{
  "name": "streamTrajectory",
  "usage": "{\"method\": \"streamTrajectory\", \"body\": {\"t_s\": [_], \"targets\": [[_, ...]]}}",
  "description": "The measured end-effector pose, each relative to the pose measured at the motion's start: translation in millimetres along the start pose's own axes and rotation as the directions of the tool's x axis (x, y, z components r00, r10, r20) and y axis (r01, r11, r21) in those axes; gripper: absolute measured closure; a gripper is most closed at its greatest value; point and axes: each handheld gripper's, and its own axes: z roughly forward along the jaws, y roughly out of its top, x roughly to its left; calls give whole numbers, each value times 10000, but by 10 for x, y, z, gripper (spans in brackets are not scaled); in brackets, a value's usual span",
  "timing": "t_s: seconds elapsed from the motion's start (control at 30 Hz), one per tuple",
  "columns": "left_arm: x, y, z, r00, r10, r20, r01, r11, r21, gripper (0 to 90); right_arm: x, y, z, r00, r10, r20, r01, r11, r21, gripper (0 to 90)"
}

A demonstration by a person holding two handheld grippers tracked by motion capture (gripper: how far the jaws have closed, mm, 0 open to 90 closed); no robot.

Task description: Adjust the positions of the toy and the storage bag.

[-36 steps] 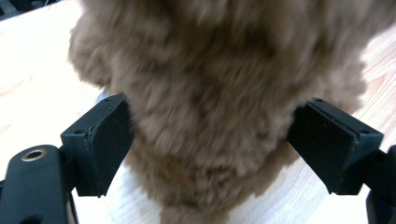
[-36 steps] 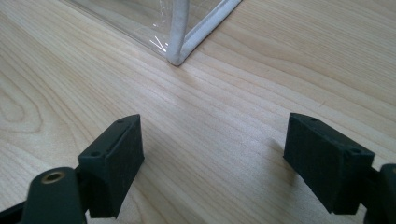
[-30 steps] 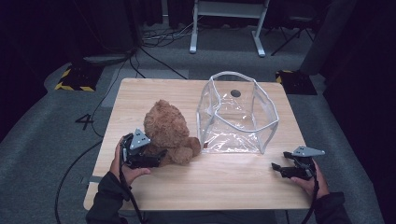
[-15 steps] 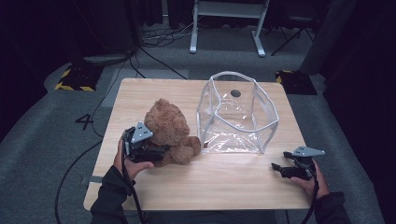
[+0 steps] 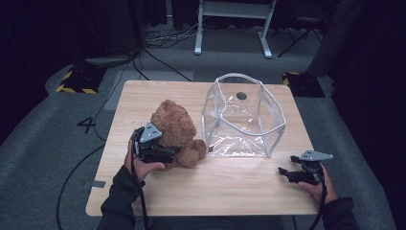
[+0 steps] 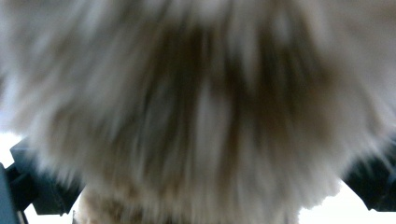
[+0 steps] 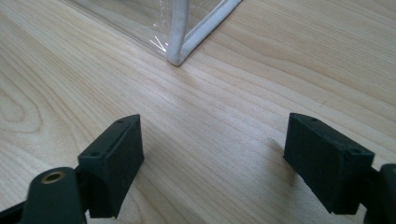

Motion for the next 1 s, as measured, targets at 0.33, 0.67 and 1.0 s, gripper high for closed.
{"method": "streamTrajectory", "body": {"t_s": [0.33, 0.67, 1.0], "targets": [[-18, 28, 70, 9996, 219, -189, -218, 9998, 17, 22, 0, 0, 0, 10000, -5, 3, 5, 10000, 6, 196], [14, -4, 54, 9980, 405, -495, -408, 9991, -61, 220, 0, 0, 0, 10000, -5, 7, 5, 10000, 6, 195], [-3, -50, 49, 9974, 556, -457, -569, 9980, -282, 402, 0, 0, 0, 10000, -10, 7, 10, 10000, 5, 195]]}}
